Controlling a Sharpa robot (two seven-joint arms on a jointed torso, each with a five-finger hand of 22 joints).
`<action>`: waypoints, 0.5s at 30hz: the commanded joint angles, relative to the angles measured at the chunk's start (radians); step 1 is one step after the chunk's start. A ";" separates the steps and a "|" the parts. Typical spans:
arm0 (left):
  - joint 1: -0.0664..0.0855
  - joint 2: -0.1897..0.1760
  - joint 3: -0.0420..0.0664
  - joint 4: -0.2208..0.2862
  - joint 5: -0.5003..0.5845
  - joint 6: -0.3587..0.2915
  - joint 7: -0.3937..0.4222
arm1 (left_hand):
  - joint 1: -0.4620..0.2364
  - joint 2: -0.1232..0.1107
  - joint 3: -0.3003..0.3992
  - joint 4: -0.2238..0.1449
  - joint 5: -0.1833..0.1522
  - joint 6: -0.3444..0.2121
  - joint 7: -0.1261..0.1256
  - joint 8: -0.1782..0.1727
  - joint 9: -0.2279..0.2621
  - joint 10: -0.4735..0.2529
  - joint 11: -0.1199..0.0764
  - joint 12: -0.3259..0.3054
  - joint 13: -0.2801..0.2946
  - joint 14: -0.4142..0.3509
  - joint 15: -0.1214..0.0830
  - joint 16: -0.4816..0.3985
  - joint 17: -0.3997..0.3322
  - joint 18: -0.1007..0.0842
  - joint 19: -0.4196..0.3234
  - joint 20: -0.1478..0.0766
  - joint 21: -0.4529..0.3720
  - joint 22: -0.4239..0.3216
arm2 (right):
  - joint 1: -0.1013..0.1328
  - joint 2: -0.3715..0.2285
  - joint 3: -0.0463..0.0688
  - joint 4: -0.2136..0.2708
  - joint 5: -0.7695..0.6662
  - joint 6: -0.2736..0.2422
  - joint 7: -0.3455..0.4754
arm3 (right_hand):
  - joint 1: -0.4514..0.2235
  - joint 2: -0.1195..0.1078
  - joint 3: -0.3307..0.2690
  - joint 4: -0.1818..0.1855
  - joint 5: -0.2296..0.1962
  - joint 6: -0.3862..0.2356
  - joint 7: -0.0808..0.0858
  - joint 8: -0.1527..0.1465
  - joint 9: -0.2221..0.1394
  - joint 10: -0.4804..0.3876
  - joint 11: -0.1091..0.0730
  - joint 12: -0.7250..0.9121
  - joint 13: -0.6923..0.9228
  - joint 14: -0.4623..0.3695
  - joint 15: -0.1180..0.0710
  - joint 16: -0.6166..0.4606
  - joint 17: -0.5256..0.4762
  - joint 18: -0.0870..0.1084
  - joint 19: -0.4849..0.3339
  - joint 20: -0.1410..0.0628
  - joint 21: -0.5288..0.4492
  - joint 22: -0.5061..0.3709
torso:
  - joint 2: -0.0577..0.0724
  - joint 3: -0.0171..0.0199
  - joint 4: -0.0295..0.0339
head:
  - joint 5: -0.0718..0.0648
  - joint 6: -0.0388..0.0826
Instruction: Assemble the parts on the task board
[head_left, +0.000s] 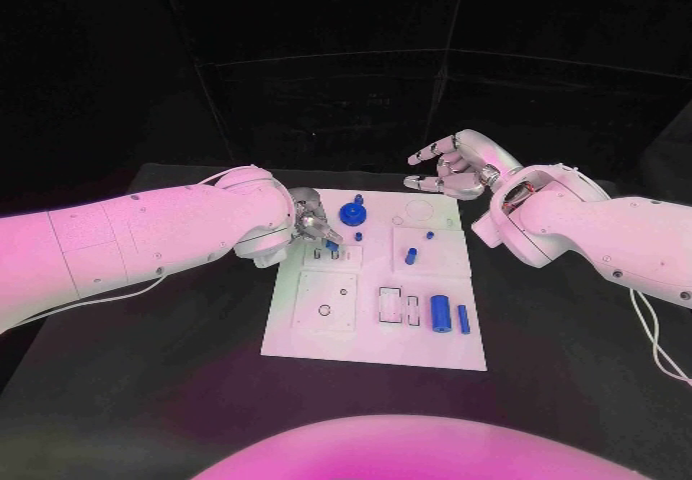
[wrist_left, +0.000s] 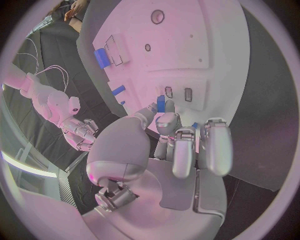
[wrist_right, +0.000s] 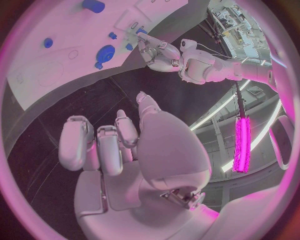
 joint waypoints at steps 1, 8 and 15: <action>-0.005 -0.005 0.000 0.008 0.026 -0.082 0.021 | -0.008 -0.003 0.153 -0.147 -0.004 0.006 -0.001 0.007 0.002 0.005 0.000 0.003 0.001 0.104 -0.002 0.003 0.263 -0.014 0.003 0.004 -0.003 0.030 | 0.002 0.001 0.001 0.001 -0.002 0.007 0.001 | 0.007 0.003 -0.008 0.001 0.006 -0.004 0.000 0.002 0.000 -0.009 -0.001 -0.006 -0.001 0.065 -0.003 -0.004 0.094 0.008 -0.008 0.002 -0.004 -0.001 | 0.001 0.0003 0.0010 | 0.002 0.000; -0.021 -0.004 0.000 -0.005 0.030 -0.088 0.008 | -0.012 -0.008 0.167 -0.148 -0.004 0.005 -0.002 0.008 0.007 0.006 0.000 0.004 0.002 0.104 -0.002 0.003 0.263 -0.014 0.004 0.003 -0.002 0.031 | 0.002 0.001 0.001 -0.001 -0.002 0.009 0.000 | 0.007 0.003 -0.008 0.001 0.006 -0.004 0.000 0.002 0.000 -0.009 -0.001 -0.006 -0.001 0.065 -0.003 -0.004 0.094 0.008 -0.008 0.002 -0.004 -0.001 | 0.001 -0.0009 -0.0038 | 0.010 -0.003; -0.033 0.006 0.000 -0.017 0.030 -0.076 -0.001 | -0.013 -0.010 0.174 -0.148 -0.004 0.005 -0.001 0.008 0.009 0.006 0.000 0.004 0.002 0.104 -0.002 0.003 0.263 -0.014 0.004 0.003 -0.002 0.031 | 0.002 0.002 0.001 -0.002 -0.002 0.010 0.000 | 0.007 0.003 -0.008 0.001 0.006 -0.004 0.000 0.002 0.000 -0.009 -0.001 -0.006 -0.001 0.065 -0.003 -0.004 0.094 0.008 -0.008 0.002 -0.004 -0.001 | 0.002 -0.0002 -0.0050 | 0.010 -0.006</action>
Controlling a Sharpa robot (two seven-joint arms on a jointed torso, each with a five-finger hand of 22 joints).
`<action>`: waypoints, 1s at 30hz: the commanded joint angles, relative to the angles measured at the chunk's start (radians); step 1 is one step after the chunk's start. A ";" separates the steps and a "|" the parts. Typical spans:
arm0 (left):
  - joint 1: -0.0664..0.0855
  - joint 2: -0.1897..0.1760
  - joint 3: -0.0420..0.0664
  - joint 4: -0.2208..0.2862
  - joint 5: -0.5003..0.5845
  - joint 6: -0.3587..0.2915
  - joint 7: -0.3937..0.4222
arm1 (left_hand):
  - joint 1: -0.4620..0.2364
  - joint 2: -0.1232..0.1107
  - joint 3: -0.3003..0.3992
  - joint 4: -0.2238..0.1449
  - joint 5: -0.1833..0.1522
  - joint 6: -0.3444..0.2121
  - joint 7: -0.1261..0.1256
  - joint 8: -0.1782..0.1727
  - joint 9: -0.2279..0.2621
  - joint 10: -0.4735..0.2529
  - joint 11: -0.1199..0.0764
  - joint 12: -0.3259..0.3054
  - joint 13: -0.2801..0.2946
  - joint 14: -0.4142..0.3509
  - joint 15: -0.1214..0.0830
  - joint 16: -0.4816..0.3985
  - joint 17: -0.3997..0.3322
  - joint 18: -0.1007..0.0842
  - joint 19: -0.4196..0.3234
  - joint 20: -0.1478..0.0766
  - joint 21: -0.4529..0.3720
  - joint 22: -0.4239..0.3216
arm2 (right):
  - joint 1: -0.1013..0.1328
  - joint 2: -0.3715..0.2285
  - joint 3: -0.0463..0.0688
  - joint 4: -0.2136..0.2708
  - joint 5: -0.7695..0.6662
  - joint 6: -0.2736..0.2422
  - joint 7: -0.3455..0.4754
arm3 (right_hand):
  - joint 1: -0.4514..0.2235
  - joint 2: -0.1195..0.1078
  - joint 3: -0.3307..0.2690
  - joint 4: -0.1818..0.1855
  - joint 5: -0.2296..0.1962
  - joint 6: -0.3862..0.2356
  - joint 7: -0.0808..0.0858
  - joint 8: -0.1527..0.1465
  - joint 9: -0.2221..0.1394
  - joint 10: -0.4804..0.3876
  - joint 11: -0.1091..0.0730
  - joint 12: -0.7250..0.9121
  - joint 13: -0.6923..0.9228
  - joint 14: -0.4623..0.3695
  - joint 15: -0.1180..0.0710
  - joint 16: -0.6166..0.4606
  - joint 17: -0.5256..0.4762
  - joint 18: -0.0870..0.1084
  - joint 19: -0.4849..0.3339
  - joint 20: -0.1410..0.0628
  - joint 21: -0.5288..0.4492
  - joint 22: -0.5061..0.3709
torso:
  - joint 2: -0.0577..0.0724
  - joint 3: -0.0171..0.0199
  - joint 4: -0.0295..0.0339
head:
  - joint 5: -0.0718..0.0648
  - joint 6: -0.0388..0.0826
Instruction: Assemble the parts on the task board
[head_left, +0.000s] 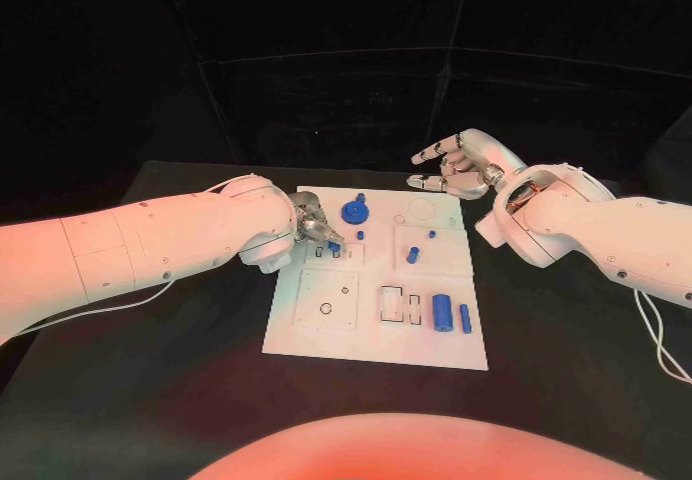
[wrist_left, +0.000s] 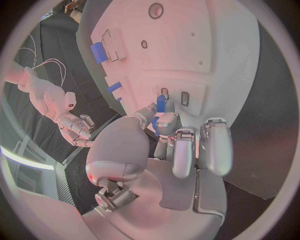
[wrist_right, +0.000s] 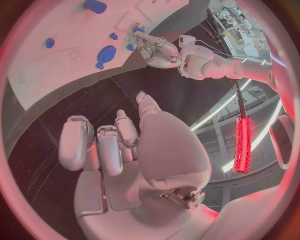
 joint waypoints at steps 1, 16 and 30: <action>-0.002 0.005 0.000 -0.003 0.007 0.001 -0.006 | -0.001 0.002 0.153 -0.144 -0.004 0.005 -0.002 0.004 0.003 0.006 0.000 0.004 0.001 0.104 -0.002 0.003 0.263 -0.014 0.004 0.003 -0.002 0.031 | 0.002 0.001 0.001 0.000 -0.002 0.007 0.002 | 0.007 0.003 -0.008 0.001 0.006 -0.004 0.000 0.002 0.000 -0.009 -0.001 -0.006 -0.001 0.065 -0.003 -0.004 0.094 0.008 -0.008 0.002 -0.004 -0.001 | 0.001 0.0002 -0.0016 | 0.000 -0.002; -0.005 0.011 0.001 -0.008 -0.002 0.080 -0.030 | -0.001 -0.003 0.164 -0.147 -0.004 0.002 -0.001 0.004 0.006 0.005 0.000 0.002 0.000 0.104 -0.002 0.003 0.263 -0.014 0.003 0.003 -0.003 0.031 | 0.002 0.003 0.001 0.000 -0.002 0.011 0.001 | 0.007 0.003 -0.008 0.001 0.006 -0.004 0.000 0.002 0.000 -0.009 -0.001 -0.006 -0.001 0.065 -0.003 -0.004 0.094 0.008 -0.008 0.002 -0.004 -0.001 | 0.000 0.0005 -0.0010 | 0.000 -0.004; -0.005 0.010 0.001 -0.009 -0.007 0.089 -0.032 | -0.001 -0.004 0.168 -0.148 -0.004 0.002 -0.001 0.005 0.008 0.006 0.000 0.003 0.001 0.104 -0.002 0.003 0.263 -0.014 0.004 0.003 -0.002 0.032 | 0.002 0.004 0.001 -0.002 -0.002 0.012 0.001 | 0.005 0.004 -0.010 0.003 0.007 -0.002 0.000 0.003 0.000 -0.009 -0.001 -0.006 -0.001 0.065 -0.004 -0.004 0.094 0.008 -0.008 0.002 -0.005 -0.002 | 0.000 0.0003 -0.0006 | 0.000 -0.007</action>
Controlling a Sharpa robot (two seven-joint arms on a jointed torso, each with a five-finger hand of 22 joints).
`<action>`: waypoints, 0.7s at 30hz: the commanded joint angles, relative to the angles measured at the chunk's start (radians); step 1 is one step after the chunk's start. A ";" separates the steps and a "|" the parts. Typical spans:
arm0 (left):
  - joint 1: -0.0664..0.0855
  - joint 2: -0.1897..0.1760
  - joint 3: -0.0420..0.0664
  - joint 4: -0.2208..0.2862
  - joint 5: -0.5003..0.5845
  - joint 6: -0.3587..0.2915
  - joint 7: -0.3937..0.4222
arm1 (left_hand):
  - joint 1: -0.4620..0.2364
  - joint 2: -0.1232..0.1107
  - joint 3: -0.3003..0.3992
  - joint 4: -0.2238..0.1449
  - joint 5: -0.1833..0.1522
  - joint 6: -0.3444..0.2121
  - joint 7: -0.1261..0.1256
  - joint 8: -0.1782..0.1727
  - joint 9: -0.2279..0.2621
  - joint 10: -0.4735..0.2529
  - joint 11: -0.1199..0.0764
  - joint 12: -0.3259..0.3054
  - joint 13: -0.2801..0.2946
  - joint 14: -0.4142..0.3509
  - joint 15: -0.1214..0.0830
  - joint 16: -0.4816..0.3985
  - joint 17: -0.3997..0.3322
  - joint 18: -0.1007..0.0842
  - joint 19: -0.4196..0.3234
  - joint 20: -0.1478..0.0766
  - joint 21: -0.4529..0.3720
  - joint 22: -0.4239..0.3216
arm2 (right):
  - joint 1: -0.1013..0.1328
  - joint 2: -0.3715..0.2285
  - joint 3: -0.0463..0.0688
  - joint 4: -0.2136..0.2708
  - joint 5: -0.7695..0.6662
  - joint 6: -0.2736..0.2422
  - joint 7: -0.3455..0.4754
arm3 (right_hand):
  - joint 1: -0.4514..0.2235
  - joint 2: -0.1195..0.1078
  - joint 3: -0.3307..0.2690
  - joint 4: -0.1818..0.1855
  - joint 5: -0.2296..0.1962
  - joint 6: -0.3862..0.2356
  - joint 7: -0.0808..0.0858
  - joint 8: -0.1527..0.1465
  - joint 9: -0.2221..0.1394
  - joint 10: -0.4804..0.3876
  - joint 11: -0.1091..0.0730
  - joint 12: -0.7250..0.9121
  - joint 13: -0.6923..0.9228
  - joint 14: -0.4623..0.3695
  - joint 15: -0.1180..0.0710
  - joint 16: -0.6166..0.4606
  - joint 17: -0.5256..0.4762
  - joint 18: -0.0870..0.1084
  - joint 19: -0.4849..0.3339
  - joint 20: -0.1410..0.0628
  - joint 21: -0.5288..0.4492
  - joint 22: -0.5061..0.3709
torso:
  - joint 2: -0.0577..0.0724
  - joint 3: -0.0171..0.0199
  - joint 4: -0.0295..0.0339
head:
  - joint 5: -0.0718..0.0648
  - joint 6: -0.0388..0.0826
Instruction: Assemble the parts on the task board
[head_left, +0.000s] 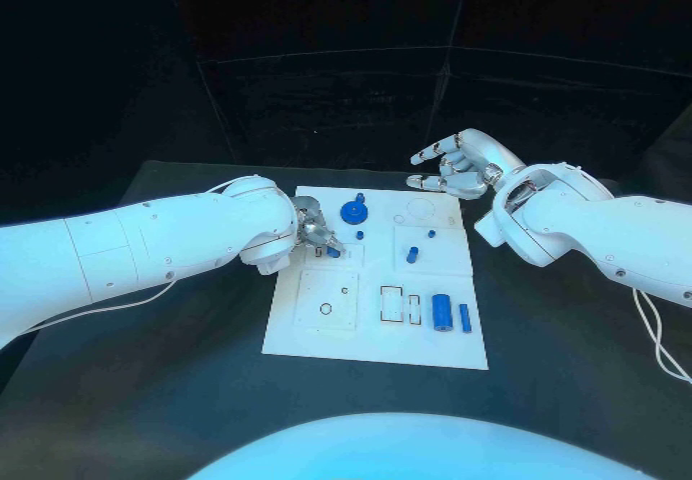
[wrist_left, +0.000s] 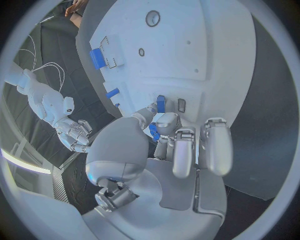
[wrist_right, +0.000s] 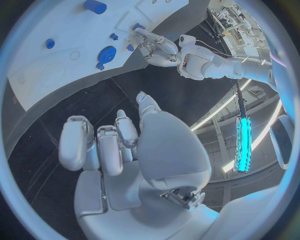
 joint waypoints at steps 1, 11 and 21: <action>-0.002 0.002 -0.002 0.000 -0.003 0.029 -0.009 | 0.011 -0.001 0.142 -0.136 0.001 0.004 -0.003 0.006 0.002 0.005 -0.002 0.003 0.002 0.104 -0.002 0.003 0.263 -0.014 0.004 0.003 -0.002 0.033 | 0.002 0.002 0.001 0.000 -0.002 0.005 0.003 | 0.005 0.004 -0.008 0.002 0.007 -0.002 0.000 0.003 0.000 -0.009 -0.001 -0.006 -0.001 0.065 -0.004 -0.004 0.094 0.008 -0.008 0.002 -0.005 -0.002 | 0.000 -0.0003 -0.0008 | 0.002 -0.001; -0.001 0.016 -0.001 -0.018 -0.003 0.035 -0.009 | -0.030 -0.015 0.155 -0.113 0.001 0.016 -0.008 0.018 0.019 0.014 -0.005 0.014 0.012 0.104 -0.004 0.003 0.263 -0.015 0.008 0.002 0.001 0.040 | 0.002 0.005 0.001 -0.002 -0.002 0.006 0.003 | 0.005 0.004 -0.008 0.002 0.007 -0.002 0.000 0.003 0.000 -0.009 -0.001 -0.006 -0.001 0.065 -0.004 -0.004 0.094 0.008 -0.008 0.002 -0.005 -0.002 | 0.000 0.0006 -0.0002 | 0.002 -0.004; -0.001 0.035 -0.001 -0.040 -0.020 0.079 -0.013 | -0.078 -0.033 0.132 -0.077 0.000 0.033 -0.018 0.034 0.037 0.020 -0.013 0.025 0.021 0.104 -0.011 0.003 0.263 -0.017 0.012 -0.004 0.005 0.048 | 0.002 0.008 0.001 -0.002 -0.002 0.010 0.002 | 0.005 0.004 -0.008 0.002 0.007 -0.002 0.000 0.003 0.000 -0.009 -0.001 -0.006 -0.001 0.065 -0.004 -0.004 0.094 0.008 -0.008 0.002 -0.005 -0.002 | 0.001 0.0009 -0.0013 | 0.001 -0.007</action>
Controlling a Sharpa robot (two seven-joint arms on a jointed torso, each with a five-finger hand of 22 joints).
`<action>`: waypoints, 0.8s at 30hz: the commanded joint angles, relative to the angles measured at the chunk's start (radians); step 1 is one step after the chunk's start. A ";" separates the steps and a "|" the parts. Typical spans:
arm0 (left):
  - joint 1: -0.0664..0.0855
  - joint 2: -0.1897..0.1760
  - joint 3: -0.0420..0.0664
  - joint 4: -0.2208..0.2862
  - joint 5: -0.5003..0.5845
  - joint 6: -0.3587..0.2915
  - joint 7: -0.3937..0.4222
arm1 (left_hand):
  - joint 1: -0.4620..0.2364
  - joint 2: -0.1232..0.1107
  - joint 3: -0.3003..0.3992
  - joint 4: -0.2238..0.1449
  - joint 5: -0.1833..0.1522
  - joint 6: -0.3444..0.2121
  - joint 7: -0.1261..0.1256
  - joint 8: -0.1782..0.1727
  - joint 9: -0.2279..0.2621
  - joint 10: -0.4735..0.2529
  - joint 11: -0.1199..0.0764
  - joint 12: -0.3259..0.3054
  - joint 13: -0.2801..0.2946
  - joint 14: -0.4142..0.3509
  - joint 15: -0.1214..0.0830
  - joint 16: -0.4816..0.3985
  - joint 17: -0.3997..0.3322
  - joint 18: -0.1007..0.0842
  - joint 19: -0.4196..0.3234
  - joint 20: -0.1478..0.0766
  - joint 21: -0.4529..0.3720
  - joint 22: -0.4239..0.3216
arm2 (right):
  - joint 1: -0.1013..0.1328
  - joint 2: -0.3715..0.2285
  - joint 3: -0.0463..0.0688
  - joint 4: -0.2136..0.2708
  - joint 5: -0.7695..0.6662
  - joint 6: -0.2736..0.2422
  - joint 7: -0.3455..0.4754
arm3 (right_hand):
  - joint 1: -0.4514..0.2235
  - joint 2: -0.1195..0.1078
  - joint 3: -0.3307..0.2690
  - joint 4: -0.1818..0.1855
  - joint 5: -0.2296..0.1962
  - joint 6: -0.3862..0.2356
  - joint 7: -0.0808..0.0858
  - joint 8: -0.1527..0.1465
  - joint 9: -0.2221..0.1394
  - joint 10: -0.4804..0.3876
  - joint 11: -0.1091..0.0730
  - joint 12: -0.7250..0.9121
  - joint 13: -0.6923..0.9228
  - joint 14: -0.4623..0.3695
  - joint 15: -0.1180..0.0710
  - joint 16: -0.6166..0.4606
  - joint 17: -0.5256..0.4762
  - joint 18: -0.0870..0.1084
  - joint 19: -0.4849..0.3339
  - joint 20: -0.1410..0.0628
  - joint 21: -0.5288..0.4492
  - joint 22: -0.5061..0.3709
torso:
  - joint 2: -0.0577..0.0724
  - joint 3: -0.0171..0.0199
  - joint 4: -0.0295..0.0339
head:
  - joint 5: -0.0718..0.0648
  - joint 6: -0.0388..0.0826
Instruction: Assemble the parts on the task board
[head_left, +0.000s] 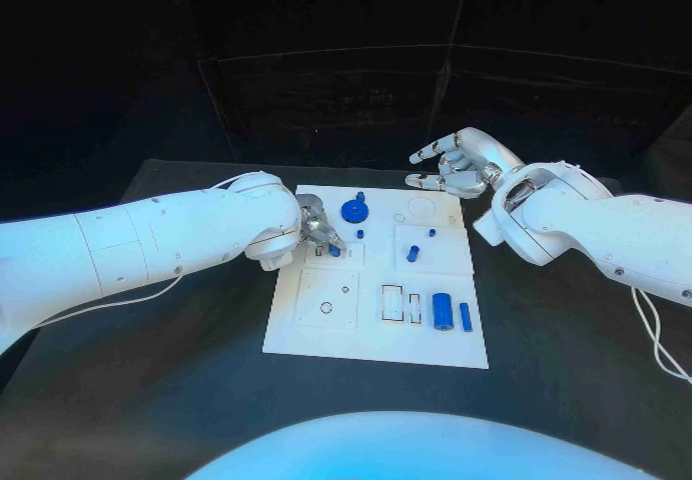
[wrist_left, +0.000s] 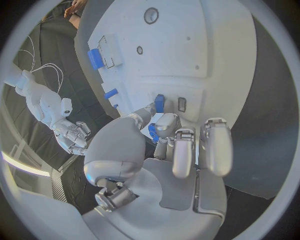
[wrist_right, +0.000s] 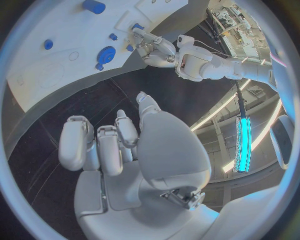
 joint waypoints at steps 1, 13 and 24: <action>-0.002 0.007 -0.002 -0.004 -0.014 0.050 -0.008 | -0.013 -0.002 0.049 -0.043 0.004 0.010 -0.002 0.004 0.003 0.003 -0.004 0.007 0.002 0.106 -0.009 0.003 0.263 -0.017 0.009 -0.001 0.005 0.048 | 0.002 0.001 0.001 0.001 -0.002 0.008 0.002 | 0.005 0.004 -0.006 -0.001 0.004 -0.002 0.000 0.003 0.000 -0.009 -0.001 -0.006 -0.001 0.065 -0.004 -0.005 0.094 0.008 -0.008 0.002 -0.005 -0.001 | 0.000 0.0001 0.0005 | -0.002 0.000; -0.001 0.027 -0.001 -0.034 -0.019 0.054 -0.008 | -0.055 -0.008 0.013 -0.004 0.004 0.027 -0.012 0.027 0.030 0.010 -0.012 0.021 0.015 0.106 -0.015 0.003 0.263 -0.019 0.014 -0.007 0.010 0.059 | 0.002 0.005 0.001 -0.001 -0.002 0.012 0.003 | 0.005 0.004 -0.006 -0.001 0.004 -0.002 0.000 0.003 0.000 -0.009 -0.001 -0.006 -0.001 0.065 -0.004 -0.005 0.094 0.008 -0.008 0.002 -0.005 -0.001 | 0.000 -0.0002 -0.0003 | -0.004 -0.001; -0.001 0.030 -0.001 -0.041 -0.020 0.053 -0.008 | -0.101 -0.018 -0.065 0.044 0.004 0.033 -0.017 0.051 0.060 0.016 -0.016 0.032 0.023 0.106 -0.020 0.003 0.263 -0.021 0.020 -0.012 0.014 0.069 | 0.002 0.007 0.001 -0.003 -0.002 0.015 0.004 | 0.004 0.004 -0.007 0.000 0.004 -0.002 0.000 0.004 0.000 -0.009 -0.001 -0.007 -0.002 0.065 -0.004 -0.005 0.094 0.008 -0.008 0.002 -0.005 -0.002 | 0.000 -0.0004 0.0019 | -0.007 -0.004</action>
